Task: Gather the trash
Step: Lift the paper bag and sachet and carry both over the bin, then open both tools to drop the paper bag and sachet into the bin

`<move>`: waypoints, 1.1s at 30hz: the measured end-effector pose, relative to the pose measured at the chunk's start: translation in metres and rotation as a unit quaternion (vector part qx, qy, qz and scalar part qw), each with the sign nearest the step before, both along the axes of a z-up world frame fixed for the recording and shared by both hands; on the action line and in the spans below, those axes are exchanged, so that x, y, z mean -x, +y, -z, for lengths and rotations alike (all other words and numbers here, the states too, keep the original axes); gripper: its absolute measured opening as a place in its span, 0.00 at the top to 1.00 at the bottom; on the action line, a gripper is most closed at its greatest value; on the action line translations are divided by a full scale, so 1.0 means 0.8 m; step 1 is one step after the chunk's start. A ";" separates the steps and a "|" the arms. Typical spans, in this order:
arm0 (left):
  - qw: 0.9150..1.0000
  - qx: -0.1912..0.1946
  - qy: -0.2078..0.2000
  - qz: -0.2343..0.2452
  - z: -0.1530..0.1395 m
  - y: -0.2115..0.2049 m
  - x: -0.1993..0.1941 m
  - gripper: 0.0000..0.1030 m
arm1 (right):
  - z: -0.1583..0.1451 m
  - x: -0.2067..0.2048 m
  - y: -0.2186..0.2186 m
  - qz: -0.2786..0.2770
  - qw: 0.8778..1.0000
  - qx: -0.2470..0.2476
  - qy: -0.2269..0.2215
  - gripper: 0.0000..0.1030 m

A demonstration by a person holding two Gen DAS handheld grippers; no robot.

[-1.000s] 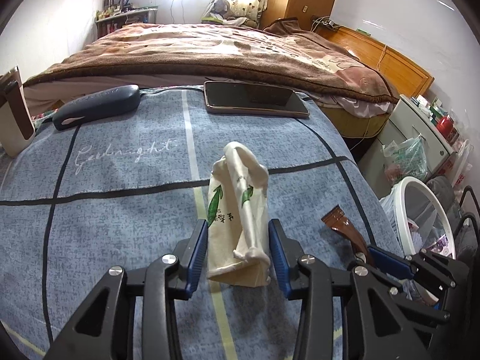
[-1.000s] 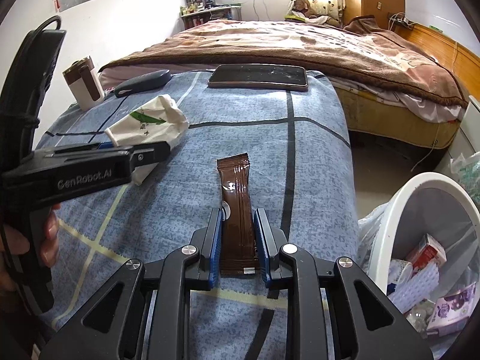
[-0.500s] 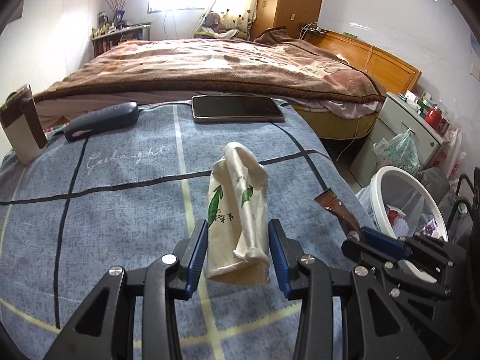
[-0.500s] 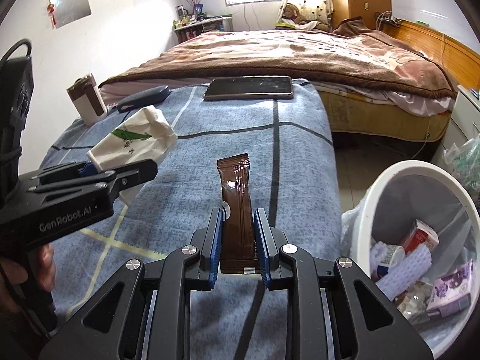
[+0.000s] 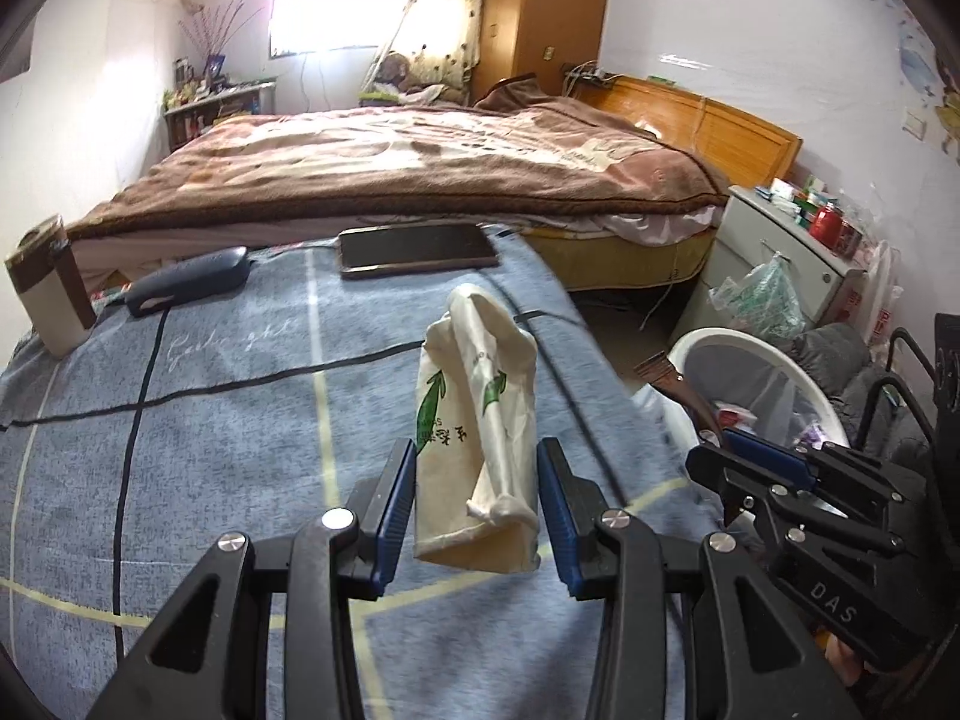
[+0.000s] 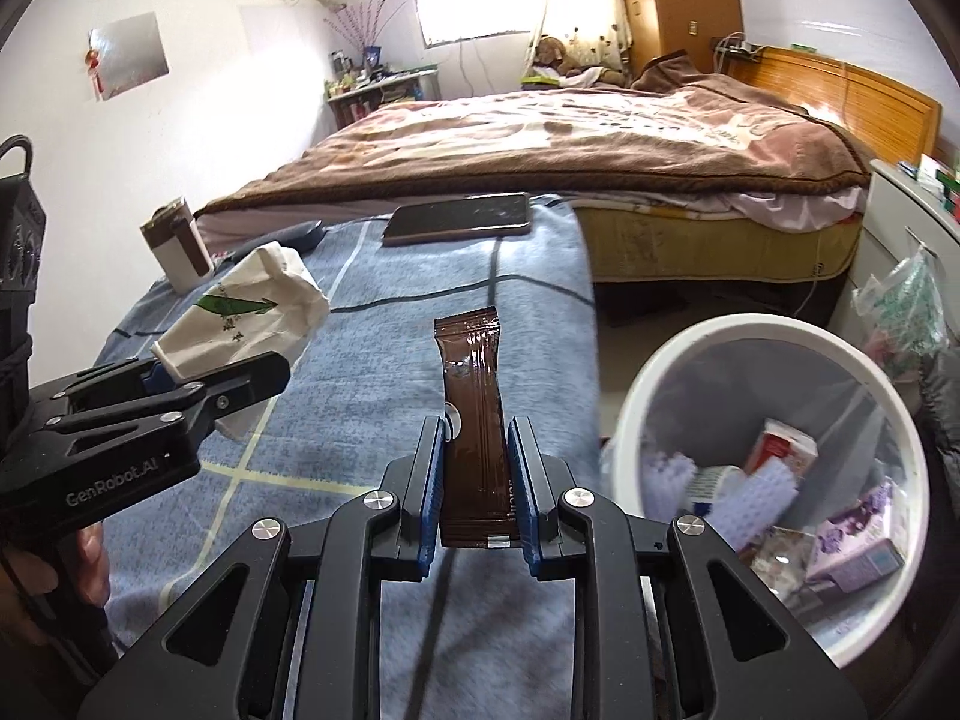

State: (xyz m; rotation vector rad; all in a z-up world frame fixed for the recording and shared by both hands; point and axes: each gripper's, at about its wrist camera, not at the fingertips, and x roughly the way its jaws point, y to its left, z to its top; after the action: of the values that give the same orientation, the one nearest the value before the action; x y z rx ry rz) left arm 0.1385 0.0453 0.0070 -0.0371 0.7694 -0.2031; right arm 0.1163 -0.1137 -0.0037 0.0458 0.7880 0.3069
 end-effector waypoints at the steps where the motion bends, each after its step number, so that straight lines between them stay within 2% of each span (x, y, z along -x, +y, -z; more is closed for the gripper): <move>1: 1.000 -0.001 -0.003 0.005 -0.003 -0.006 0.002 0.59 | -0.001 0.002 -0.004 0.003 1.000 -0.001 -0.001 0.77; 15: 0.996 0.006 -0.019 0.083 -0.019 -0.110 0.011 0.59 | -0.021 0.027 -0.102 0.078 0.997 0.008 -0.022 0.77; 20: 0.993 0.011 -0.003 0.118 -0.007 -0.156 0.008 0.59 | -0.010 0.023 -0.149 0.120 0.993 0.014 -0.003 0.77; 25: 0.989 0.014 0.015 0.147 0.010 -0.205 0.002 0.59 | 0.007 0.014 -0.178 0.137 0.990 0.015 0.020 0.77; 33: 0.986 0.005 0.040 0.160 0.029 -0.240 -0.002 0.58 | 0.031 0.010 -0.201 0.145 0.988 0.022 0.055 0.76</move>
State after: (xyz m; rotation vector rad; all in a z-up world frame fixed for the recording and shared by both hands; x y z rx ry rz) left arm 0.1398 -0.1464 -0.0161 0.0697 0.8525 -0.5129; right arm 0.1084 -0.2746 -0.0288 0.1354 0.8850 0.0100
